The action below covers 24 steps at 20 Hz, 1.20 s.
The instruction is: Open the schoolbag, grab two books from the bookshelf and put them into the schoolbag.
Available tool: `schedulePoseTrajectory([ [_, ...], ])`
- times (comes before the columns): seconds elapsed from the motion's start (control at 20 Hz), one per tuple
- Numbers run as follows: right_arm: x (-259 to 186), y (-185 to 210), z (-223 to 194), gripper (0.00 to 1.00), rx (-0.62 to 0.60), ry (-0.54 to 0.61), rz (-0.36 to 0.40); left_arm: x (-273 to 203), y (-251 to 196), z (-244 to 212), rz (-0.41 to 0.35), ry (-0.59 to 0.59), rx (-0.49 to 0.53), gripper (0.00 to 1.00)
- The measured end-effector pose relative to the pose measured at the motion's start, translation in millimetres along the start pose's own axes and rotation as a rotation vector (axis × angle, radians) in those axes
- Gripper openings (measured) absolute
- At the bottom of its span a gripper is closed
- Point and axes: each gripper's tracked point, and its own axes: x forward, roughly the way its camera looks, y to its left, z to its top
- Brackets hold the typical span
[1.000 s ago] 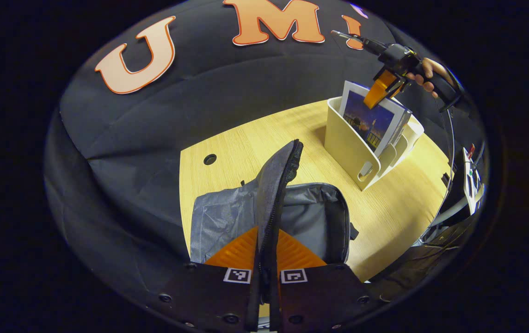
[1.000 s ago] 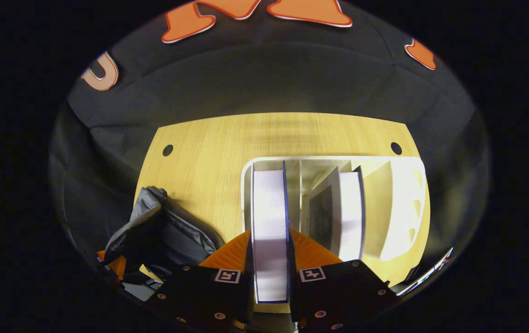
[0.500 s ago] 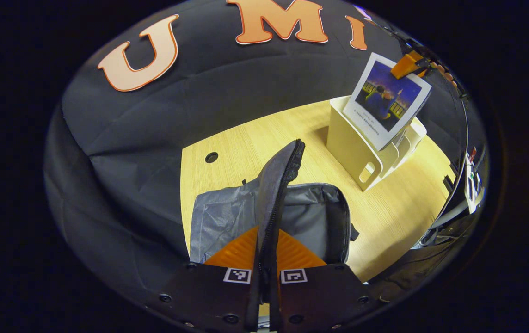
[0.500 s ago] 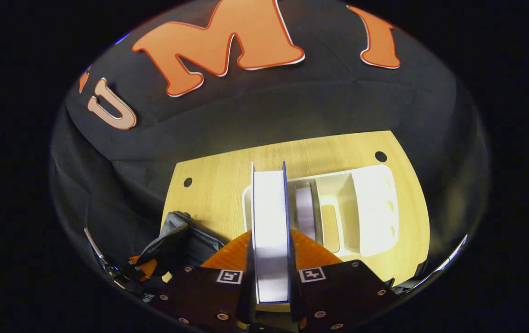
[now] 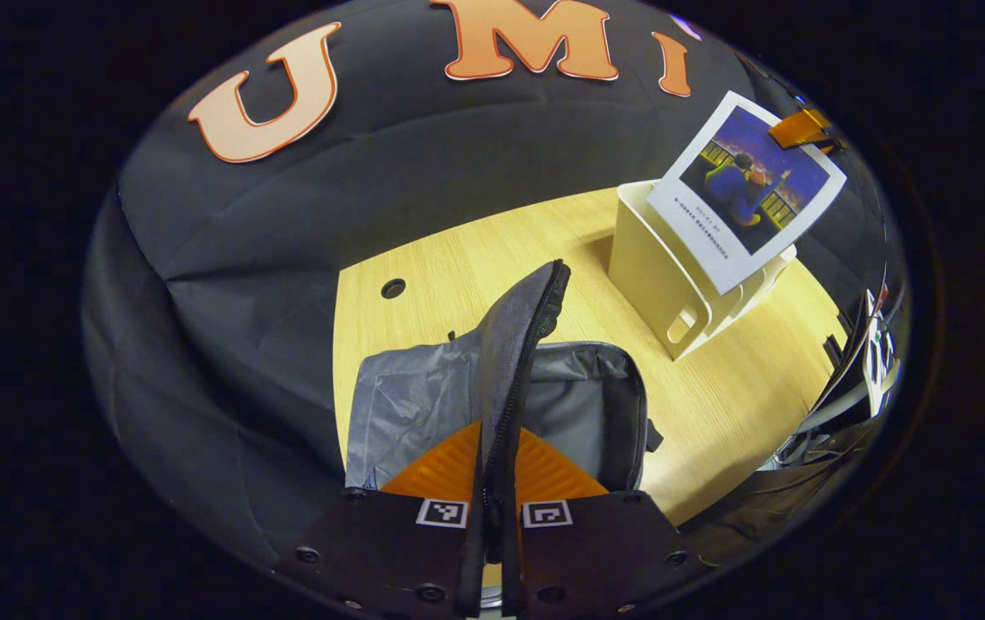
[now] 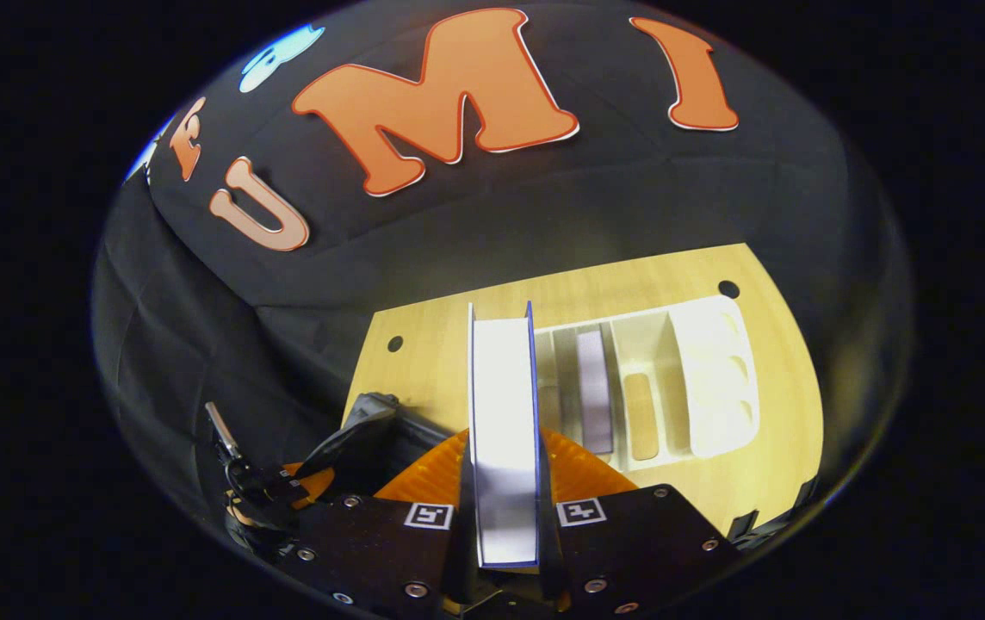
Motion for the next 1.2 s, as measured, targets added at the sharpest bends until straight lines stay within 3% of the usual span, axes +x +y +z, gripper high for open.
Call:
schedulePoseTrajectory([
  [0.25,12.1,16.6,-23.5,0.29,-0.024,0.012,0.041,-3.0,1.6,0.1,0.032,0.001,-0.028,0.09],
  [0.5,31.7,43.3,-47.9,0.29,0.0,0.06,0.159,-6.3,5.1,3.2,0.048,0.001,-0.064,0.08],
  [0.8,70.3,73.9,-84.4,0.29,0.134,0.122,0.278,-8.2,3.8,6.8,0.06,0.001,-0.1,0.08],
  [1.2,128.8,106.4,-138.5,0.29,0.314,0.195,0.373,-9.5,3.5,5.3,0.066,0.006,-0.106,0.08],
])
